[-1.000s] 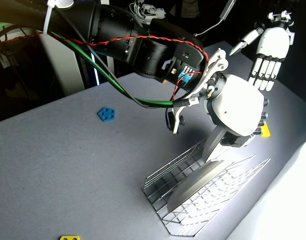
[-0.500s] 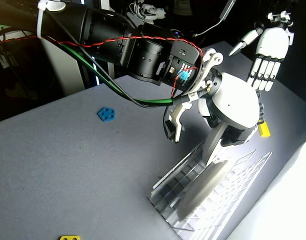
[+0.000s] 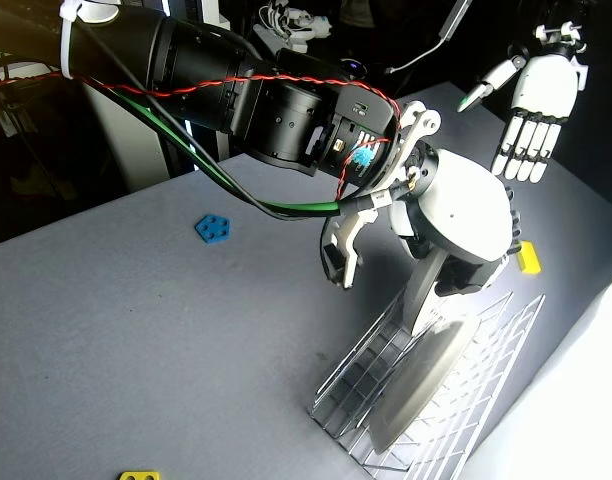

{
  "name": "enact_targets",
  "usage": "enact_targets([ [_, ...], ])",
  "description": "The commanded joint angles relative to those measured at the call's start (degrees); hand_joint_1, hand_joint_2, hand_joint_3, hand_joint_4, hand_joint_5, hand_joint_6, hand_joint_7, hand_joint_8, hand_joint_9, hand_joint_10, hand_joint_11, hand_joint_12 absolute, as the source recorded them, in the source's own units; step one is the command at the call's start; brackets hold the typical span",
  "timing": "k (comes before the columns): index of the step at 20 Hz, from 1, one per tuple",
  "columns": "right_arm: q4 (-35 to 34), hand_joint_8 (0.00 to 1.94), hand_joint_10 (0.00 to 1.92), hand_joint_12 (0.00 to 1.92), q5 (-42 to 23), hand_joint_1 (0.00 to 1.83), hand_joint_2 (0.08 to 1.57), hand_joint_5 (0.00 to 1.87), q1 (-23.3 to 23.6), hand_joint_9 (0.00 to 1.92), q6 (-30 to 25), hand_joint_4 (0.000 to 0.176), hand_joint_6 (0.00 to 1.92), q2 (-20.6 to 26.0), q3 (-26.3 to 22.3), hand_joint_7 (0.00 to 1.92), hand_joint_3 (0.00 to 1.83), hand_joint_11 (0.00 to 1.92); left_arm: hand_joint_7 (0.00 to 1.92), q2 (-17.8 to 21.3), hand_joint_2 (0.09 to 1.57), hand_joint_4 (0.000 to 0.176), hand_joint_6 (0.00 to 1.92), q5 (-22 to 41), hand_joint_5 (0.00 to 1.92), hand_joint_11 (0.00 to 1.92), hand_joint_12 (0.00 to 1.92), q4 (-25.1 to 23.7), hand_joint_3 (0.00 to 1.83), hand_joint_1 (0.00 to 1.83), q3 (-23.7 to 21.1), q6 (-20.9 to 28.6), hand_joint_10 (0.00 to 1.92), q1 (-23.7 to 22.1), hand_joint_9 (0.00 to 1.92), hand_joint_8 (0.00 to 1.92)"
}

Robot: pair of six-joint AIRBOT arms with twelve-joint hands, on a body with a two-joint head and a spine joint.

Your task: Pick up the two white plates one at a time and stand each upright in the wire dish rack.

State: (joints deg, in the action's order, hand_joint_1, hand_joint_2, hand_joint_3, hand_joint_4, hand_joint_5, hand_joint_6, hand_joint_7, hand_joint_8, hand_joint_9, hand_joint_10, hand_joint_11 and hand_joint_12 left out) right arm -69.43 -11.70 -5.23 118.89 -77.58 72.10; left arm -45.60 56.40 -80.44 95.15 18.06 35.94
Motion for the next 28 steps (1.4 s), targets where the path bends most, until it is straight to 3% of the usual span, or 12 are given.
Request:
enact_targets([
  [1, 0.8, 0.64, 0.85, 0.82, -2.1, 1.40, 1.04, 1.03, 1.0, 1.16, -1.8, 0.000, 0.78, 0.4, 0.1, 1.16, 0.00, 1.03, 0.04, 0.4, 1.07, 0.000, 0.01, 1.2, 0.07, 0.00, 0.00, 3.5, 0.00, 0.00, 0.0, 0.1, 0.01, -0.7, 0.01, 0.00],
  [8, 0.7, 0.65, 0.89, 0.83, -0.5, 1.40, 1.04, 1.03, 2.6, 1.15, -8.1, 0.000, 0.79, -1.0, 3.5, 1.14, 0.00, 1.02, 0.06, 0.3, 1.07, 0.000, 0.01, 1.2, 0.08, 0.02, 0.01, 2.9, 0.00, 0.00, 0.0, 0.1, 0.01, -1.1, 0.03, 0.02],
  [14, 0.7, 0.60, 0.85, 0.84, 1.1, 1.40, 1.03, 1.07, 3.3, 1.16, -8.3, 0.000, 0.71, -0.8, 5.7, 1.18, 0.00, 1.02, 0.03, 0.4, 1.07, 0.000, 0.00, 1.2, 0.06, 0.00, 0.00, 2.7, 0.00, 0.00, -0.2, 0.1, 0.00, -1.4, 0.00, 0.00],
  [15, 0.7, 0.71, 0.89, 0.85, 1.3, 1.39, 1.05, 1.01, 3.3, 1.14, -8.3, 0.000, 0.81, -0.6, 5.9, 1.12, 0.00, 1.00, 0.05, 0.4, 1.06, 0.000, 0.01, 1.2, 0.08, 0.00, 0.00, 2.7, 0.00, 0.00, -0.2, 0.1, 0.00, -1.4, 0.01, 0.01],
  [16, 0.7, 0.72, 0.89, 0.87, 1.3, 1.39, 1.05, 1.03, 3.3, 1.13, -8.3, 0.000, 0.78, -0.4, 6.0, 1.12, 0.00, 1.00, 0.04, 0.4, 1.06, 0.000, 0.01, 1.2, 0.07, 0.00, 0.00, 2.6, 0.00, 0.00, -0.2, 0.1, 0.00, -1.4, 0.01, 0.01],
  [28, 0.8, 0.63, 0.84, 0.81, 2.5, 1.40, 1.03, 1.07, 3.5, 1.16, -8.2, 0.000, 0.72, 1.8, 6.6, 1.17, 0.00, 1.03, 0.04, 0.4, 1.06, 0.000, 0.00, 1.0, 0.06, 0.00, 0.00, 1.8, 0.00, 0.00, -0.8, 0.1, 0.00, -2.0, 0.01, 0.01],
])
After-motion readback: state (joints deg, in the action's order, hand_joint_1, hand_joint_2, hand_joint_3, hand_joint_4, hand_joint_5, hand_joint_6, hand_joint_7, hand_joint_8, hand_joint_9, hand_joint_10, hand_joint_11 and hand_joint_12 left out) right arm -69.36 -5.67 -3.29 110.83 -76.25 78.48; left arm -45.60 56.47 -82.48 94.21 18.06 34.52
